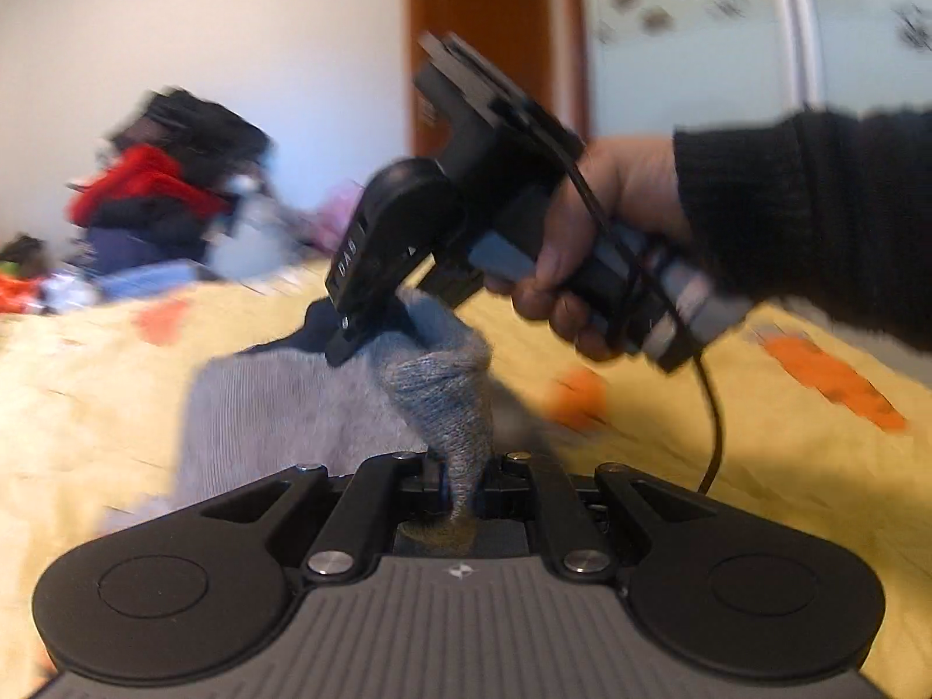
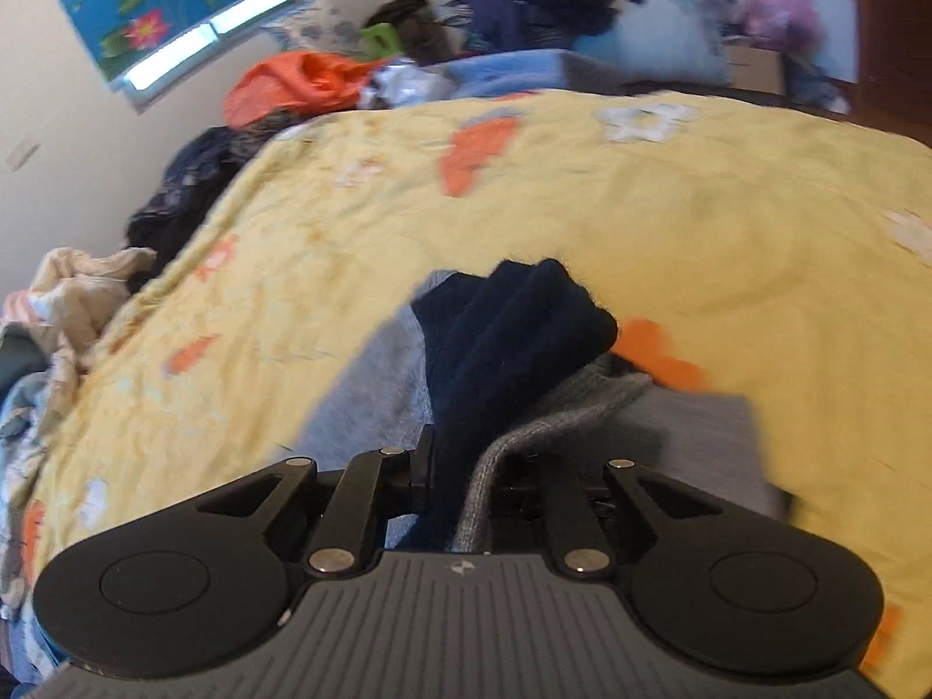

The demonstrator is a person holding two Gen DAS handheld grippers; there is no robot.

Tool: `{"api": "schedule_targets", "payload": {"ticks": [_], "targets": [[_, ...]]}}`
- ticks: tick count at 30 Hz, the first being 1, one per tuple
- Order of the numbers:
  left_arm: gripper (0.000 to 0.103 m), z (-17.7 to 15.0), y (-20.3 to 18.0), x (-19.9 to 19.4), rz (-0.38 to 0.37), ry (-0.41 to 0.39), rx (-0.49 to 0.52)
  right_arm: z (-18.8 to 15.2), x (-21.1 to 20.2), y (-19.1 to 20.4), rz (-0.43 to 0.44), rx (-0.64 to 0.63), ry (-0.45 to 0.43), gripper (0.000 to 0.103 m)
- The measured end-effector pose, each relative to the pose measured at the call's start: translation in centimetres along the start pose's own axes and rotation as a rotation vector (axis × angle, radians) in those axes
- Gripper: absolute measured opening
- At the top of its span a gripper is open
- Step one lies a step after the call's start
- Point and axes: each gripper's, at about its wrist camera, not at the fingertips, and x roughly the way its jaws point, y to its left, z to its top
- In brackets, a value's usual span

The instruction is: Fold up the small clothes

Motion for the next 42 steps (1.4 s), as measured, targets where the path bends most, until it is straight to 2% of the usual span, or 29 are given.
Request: {"api": "schedule_targets", "payload": {"ticks": [3, 5, 7, 8, 9, 10, 11, 12, 14, 15, 16, 18, 22, 26, 28, 29, 30, 32, 34, 36, 37, 38, 39, 41, 42], "targets": [[0.007, -1.6, -2.5, 2.7, -0.026, 0.093, 0.070, -2.7, 0.0, -4.0, -0.086, 0.040, 0.025, 0.018], [0.009, -2.4, -3.0, 3.7, -0.023, 0.157, 0.107, -4.2, 0.6, -5.5, -0.064, 0.094, -0.001, 0.023], [0.011, -2.2, -2.1, 2.7, -0.085, 0.168, 0.128, -4.7, 0.5, -6.2, -0.026, 0.172, -0.041, 0.046], [0.012, -1.9, -1.1, 1.5, -0.143, 0.180, 0.130, -4.7, 0.1, -6.4, -0.017, 0.197, -0.059, 0.052], [0.015, -1.8, -0.2, 0.1, -0.201, 0.184, 0.129, -4.7, -0.6, -6.6, -0.023, 0.215, -0.086, 0.067], [0.018, -1.8, 0.9, -1.7, -0.249, 0.177, 0.121, -4.6, -1.5, -6.7, -0.058, 0.229, -0.134, 0.075], [0.031, -1.8, 2.2, -3.7, -0.268, 0.152, 0.111, -4.5, -2.6, -6.6, -0.110, 0.228, -0.188, 0.075], [0.061, -1.8, 3.1, -5.4, -0.253, 0.117, 0.105, -4.5, -3.4, -6.5, -0.153, 0.208, -0.224, 0.075], [0.103, -2.3, 4.7, -7.8, -0.146, 0.035, 0.111, -4.8, -5.0, -5.5, -0.159, 0.156, -0.269, 0.075], [0.103, -2.7, 5.2, -8.2, -0.071, 0.004, 0.134, -5.3, -5.4, -4.7, -0.136, 0.132, -0.276, 0.075], [0.103, -3.1, 5.4, -7.9, -0.017, 0.009, 0.168, -5.6, -5.4, -3.8, -0.112, 0.101, -0.272, 0.075], [0.103, -3.9, 5.6, -6.0, 0.056, 0.077, 0.226, -6.2, -5.0, -2.2, -0.106, 0.046, -0.260, 0.076], [0.103, -5.0, 5.2, -3.3, 0.116, 0.128, 0.219, -6.0, -3.3, -0.6, -0.094, 0.004, -0.225, 0.076], [0.103, -4.8, 5.4, -1.7, 0.198, 0.119, 0.157, -6.4, -1.7, 0.0, -0.133, -0.019, -0.180, 0.077], [0.096, -4.9, 6.2, -0.6, 0.199, 0.137, 0.128, -6.9, -0.8, -0.5, -0.159, -0.006, -0.154, 0.077], [0.076, -5.3, 6.3, -0.5, 0.209, 0.151, 0.139, -7.3, -0.3, -1.2, -0.170, 0.012, -0.132, 0.077], [0.067, -5.5, 6.8, -0.4, 0.195, 0.149, 0.135, -7.7, 0.2, -1.8, -0.185, 0.021, -0.110, 0.076], [0.061, -5.5, 7.4, -1.2, 0.151, 0.150, 0.119, -9.0, 0.3, -2.8, -0.199, -0.019, -0.137, 0.075], [0.062, -5.5, 7.9, -2.5, 0.125, 0.158, 0.119, -9.5, -0.1, -3.0, -0.184, -0.019, -0.151, 0.075], [0.061, -5.1, 9.5, -3.8, -0.001, 0.191, 0.057, -9.5, -0.3, -2.5, -0.192, -0.043, -0.141, 0.077], [0.061, -4.7, 10.5, -4.6, -0.065, 0.196, 0.004, -9.5, -0.6, -2.4, -0.198, -0.043, -0.146, 0.081], [0.067, -4.3, 11.7, -5.4, -0.110, 0.179, -0.059, -9.2, -1.1, -2.5, -0.212, -0.016, -0.159, 0.084], [0.083, -3.9, 13.0, -6.3, -0.149, 0.155, -0.132, -9.2, -2.0, -2.9, -0.222, 0.032, -0.189, 0.086], [0.102, -2.9, 16.2, -6.6, -0.189, 0.115, -0.306, -9.6, -4.0, -4.9, -0.162, 0.155, -0.269, 0.093], [0.102, -2.7, 17.8, -5.9, -0.203, 0.109, -0.411, -9.8, -4.6, -6.1, -0.130, 0.229, -0.289, 0.094]]}}
